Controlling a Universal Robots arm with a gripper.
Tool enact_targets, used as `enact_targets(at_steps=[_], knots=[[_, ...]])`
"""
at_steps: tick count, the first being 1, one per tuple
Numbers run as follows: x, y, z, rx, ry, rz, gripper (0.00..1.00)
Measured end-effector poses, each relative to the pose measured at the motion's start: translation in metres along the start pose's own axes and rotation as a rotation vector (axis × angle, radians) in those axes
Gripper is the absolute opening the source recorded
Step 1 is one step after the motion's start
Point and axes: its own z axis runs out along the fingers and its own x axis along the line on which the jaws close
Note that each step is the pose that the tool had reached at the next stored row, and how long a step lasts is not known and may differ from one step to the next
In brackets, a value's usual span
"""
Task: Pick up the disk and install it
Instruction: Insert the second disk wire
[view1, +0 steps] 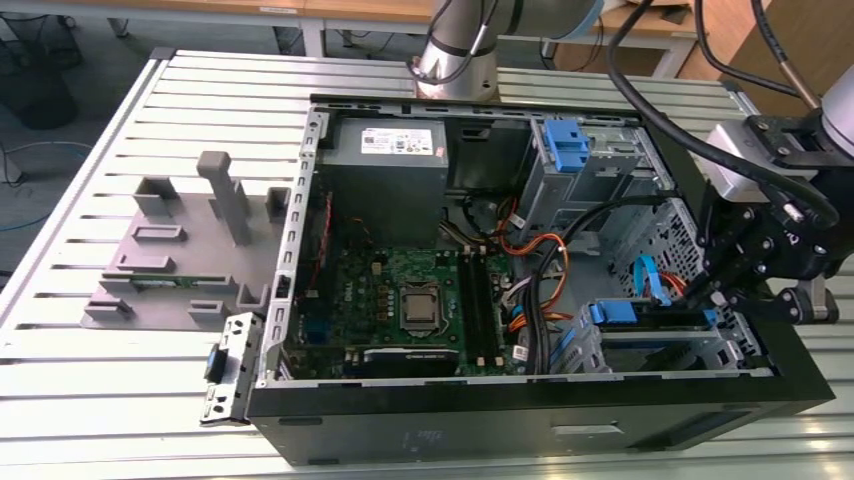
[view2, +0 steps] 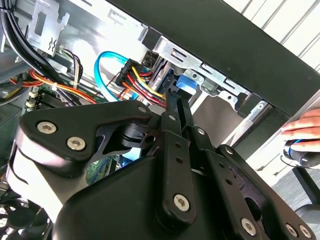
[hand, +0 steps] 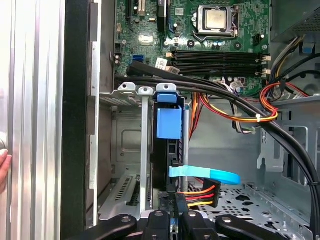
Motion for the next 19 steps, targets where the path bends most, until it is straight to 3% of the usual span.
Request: enact_targets(at_steps=[19], knots=[[-0.0016,0.0019,0.0024,0.0001,-0.0022,0.000,0.16]])
